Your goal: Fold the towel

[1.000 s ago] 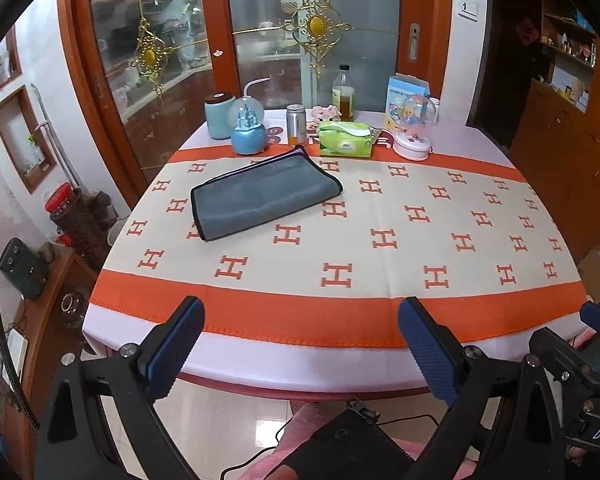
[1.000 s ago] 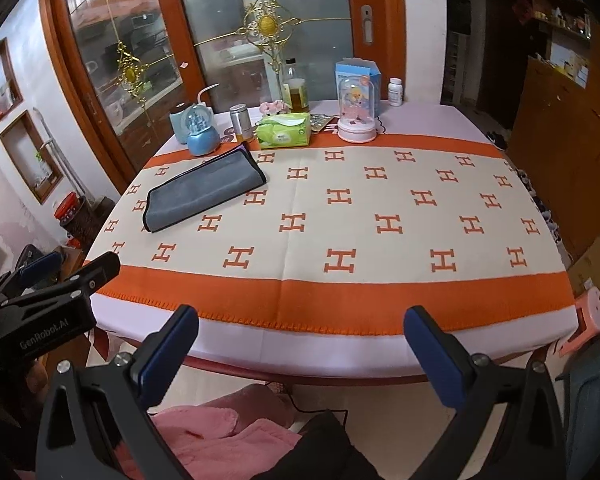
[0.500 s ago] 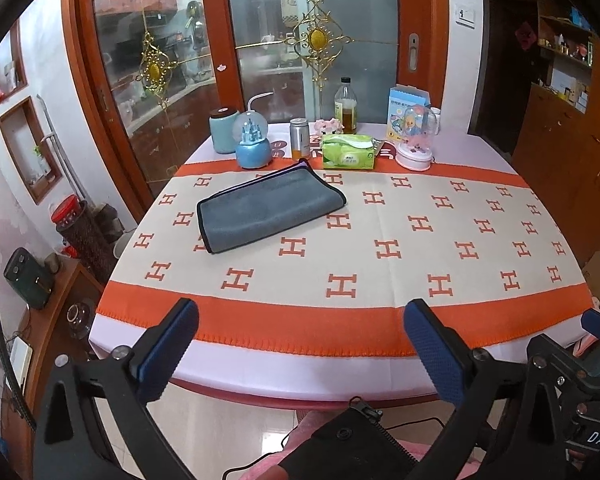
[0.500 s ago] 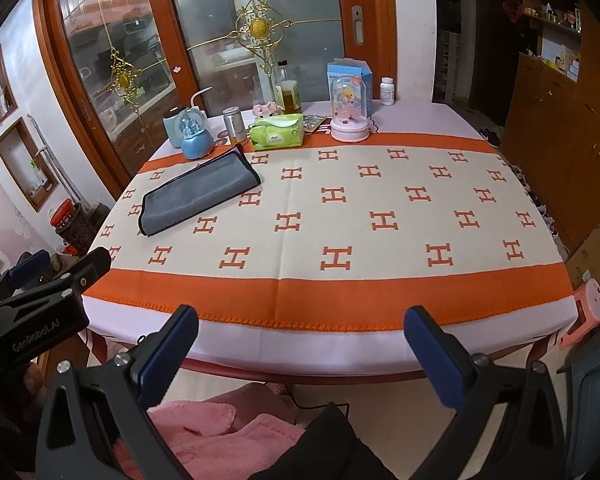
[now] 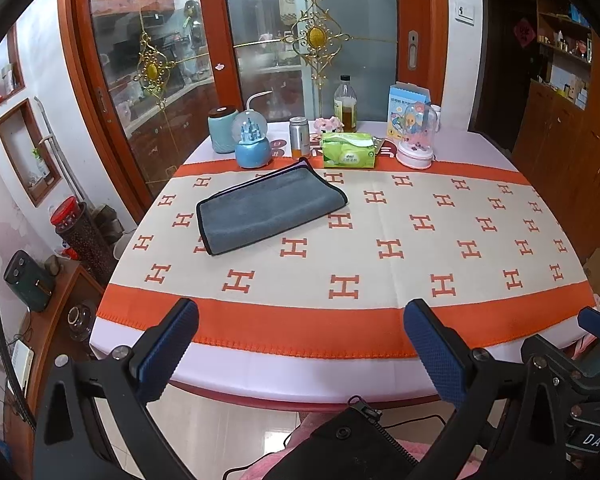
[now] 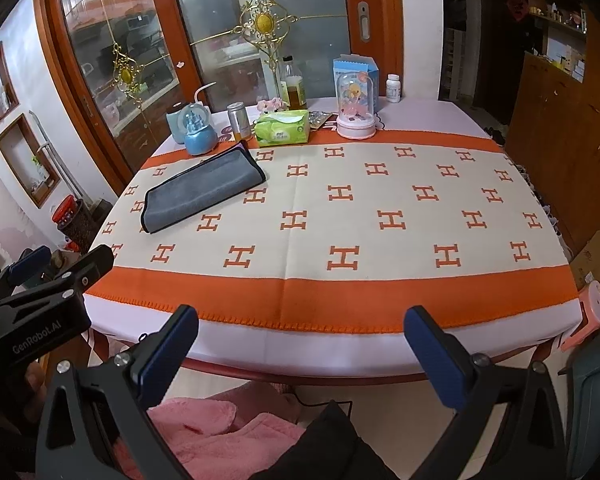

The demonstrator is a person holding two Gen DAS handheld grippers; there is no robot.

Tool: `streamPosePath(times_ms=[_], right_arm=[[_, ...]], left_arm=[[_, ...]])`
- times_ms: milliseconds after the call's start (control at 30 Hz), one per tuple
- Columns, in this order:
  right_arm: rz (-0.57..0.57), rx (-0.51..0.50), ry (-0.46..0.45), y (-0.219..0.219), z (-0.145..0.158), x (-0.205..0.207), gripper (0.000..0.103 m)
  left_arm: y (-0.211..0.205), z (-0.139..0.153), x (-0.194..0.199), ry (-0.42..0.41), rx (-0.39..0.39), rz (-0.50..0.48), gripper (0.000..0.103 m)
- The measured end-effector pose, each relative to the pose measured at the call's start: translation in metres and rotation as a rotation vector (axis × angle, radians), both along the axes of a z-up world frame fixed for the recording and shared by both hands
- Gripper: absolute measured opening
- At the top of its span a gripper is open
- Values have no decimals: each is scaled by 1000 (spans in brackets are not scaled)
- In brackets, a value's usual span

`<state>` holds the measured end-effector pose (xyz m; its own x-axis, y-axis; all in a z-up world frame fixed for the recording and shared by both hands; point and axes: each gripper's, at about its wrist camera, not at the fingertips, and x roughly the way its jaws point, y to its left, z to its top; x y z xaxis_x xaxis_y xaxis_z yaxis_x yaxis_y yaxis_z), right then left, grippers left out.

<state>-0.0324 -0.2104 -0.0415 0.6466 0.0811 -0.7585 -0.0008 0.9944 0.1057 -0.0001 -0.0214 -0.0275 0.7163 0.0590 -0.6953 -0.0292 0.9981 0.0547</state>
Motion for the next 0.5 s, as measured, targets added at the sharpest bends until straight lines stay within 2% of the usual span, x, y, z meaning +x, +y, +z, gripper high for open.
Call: streamPosePath(times_ms=[500], right_arm=[[0,4,18,0,-5,5,103]], left_arm=[[1,-2,2,12,-2,-7,102]])
